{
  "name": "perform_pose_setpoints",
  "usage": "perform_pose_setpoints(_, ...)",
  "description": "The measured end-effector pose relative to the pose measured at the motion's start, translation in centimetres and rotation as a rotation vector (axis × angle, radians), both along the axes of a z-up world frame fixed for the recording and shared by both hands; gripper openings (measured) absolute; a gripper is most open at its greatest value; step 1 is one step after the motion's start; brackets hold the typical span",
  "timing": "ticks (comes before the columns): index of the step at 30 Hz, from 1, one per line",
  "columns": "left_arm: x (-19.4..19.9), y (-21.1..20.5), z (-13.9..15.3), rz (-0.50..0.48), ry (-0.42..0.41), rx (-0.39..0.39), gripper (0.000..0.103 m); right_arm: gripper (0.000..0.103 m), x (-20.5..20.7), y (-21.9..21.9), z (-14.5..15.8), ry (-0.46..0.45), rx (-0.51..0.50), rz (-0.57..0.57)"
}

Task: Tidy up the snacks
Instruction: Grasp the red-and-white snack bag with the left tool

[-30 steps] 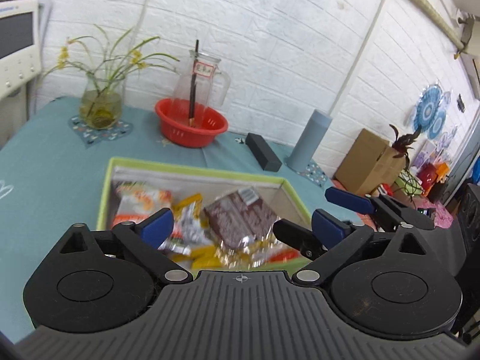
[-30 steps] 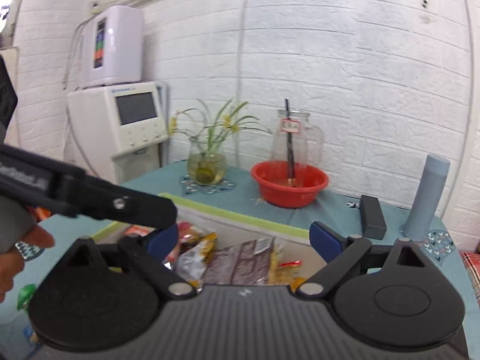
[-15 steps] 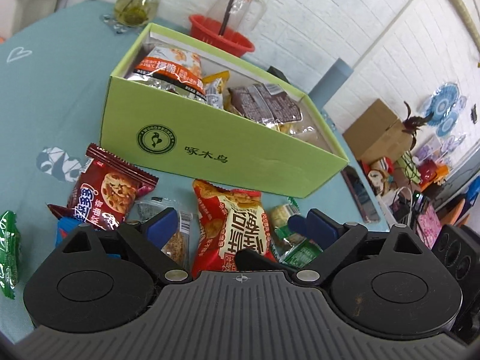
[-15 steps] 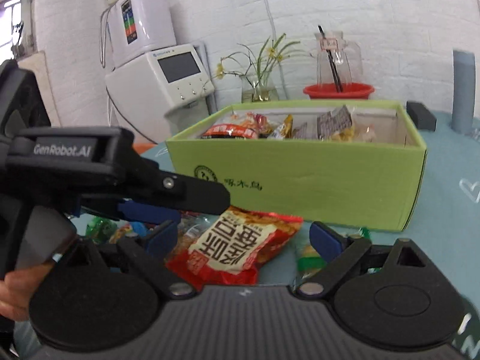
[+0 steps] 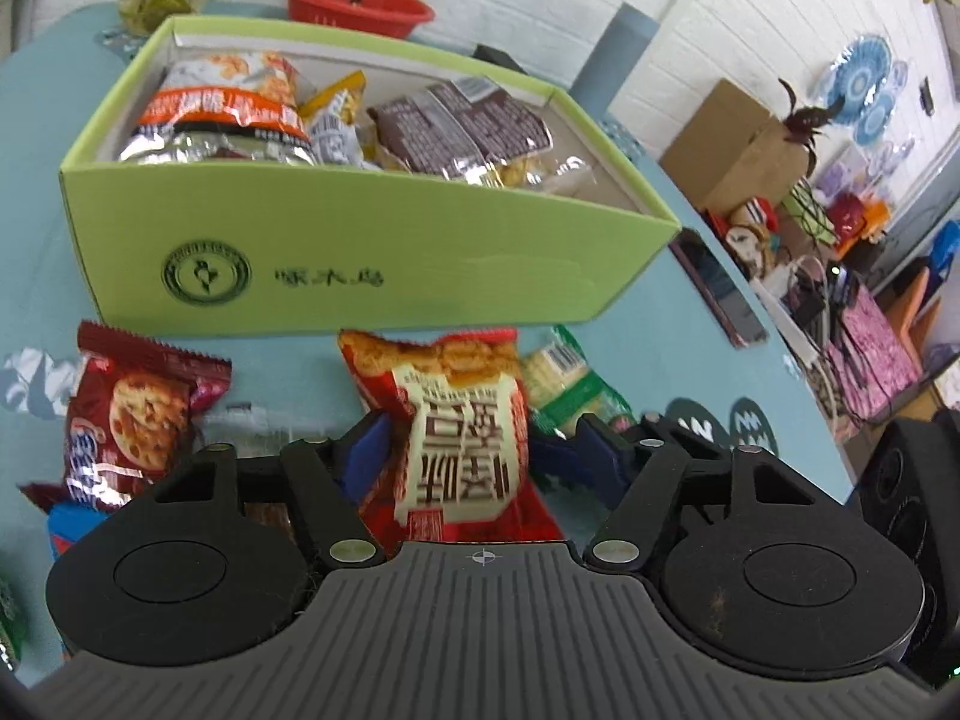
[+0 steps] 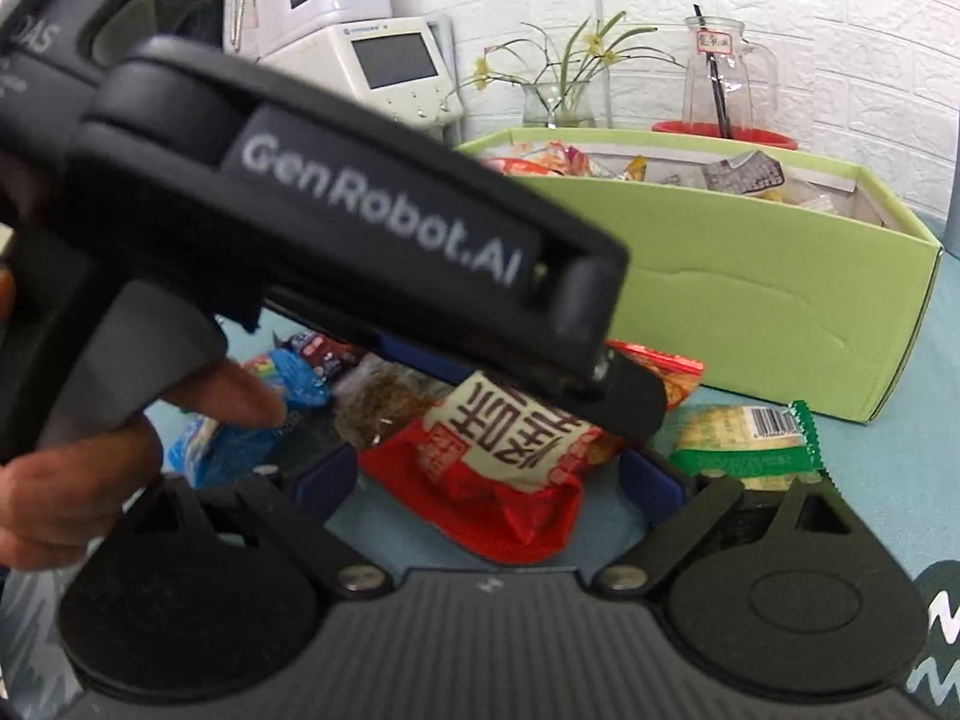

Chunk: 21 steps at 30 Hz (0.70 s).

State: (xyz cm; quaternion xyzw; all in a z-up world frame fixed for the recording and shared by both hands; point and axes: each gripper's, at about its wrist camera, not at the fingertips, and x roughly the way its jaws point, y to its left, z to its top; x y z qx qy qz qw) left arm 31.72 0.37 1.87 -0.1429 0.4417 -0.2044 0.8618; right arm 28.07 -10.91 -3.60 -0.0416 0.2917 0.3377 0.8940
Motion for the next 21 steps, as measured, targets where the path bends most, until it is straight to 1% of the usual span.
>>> perform_pose_setpoints(2, -0.9, 0.5, -0.2, -0.001, 0.015, -0.029, 0.052, 0.094, -0.5, 0.4, 0.2, -0.009, -0.022, 0.031)
perform_pose_setpoints(3, -1.6, 0.6, -0.3, 0.005, 0.016, -0.030, 0.052, 0.094, -0.8, 0.5, 0.4, -0.009, -0.023, 0.040)
perform_pose_setpoints(6, -3.6, 0.9, -0.3, 0.023, 0.002, -0.021, 0.056, 0.094, -1.7, 0.9, 0.8, -0.001, -0.017, 0.088)
perform_pose_setpoints(8, -5.0, 1.2, -0.1, 0.046, -0.004, -0.006, 0.057, 0.094, -2.4, 1.3, 0.9, 0.010, -0.021, 0.122)
perform_pose_setpoints(11, -7.2, 1.5, 0.0, 0.050, -0.007, -0.007, 0.059, 0.094, -4.3, 1.4, 0.7, 0.041, -0.004, 0.143)
perform_pose_setpoints(14, -8.7, 1.7, -0.2, 0.039, -0.003, -0.045, 0.059, 0.094, -6.5, 0.8, 0.7, 0.045, 0.010, 0.126)
perform_pose_setpoints(17, -8.8, 1.8, 0.1, 0.040, -0.007, -0.076, 0.060, 0.093, -7.4, -0.2, 0.9, 0.034, 0.033, 0.084)
perform_pose_setpoints(19, -8.7, 2.0, 0.3, 0.050, -0.009, -0.083, 0.065, 0.094, -7.4, -0.8, 0.8, 0.032, 0.041, 0.038)
perform_pose_setpoints(20, -8.7, 2.1, 0.4, 0.056, -0.010, -0.084, 0.069, 0.094, -7.4, -0.8, 0.8, 0.026, 0.034, 0.024)
perform_pose_setpoints(21, -8.8, 2.2, 0.5, 0.063, -0.013, -0.081, 0.071, 0.094, -7.4, -0.8, 0.7, 0.021, 0.026, 0.013)
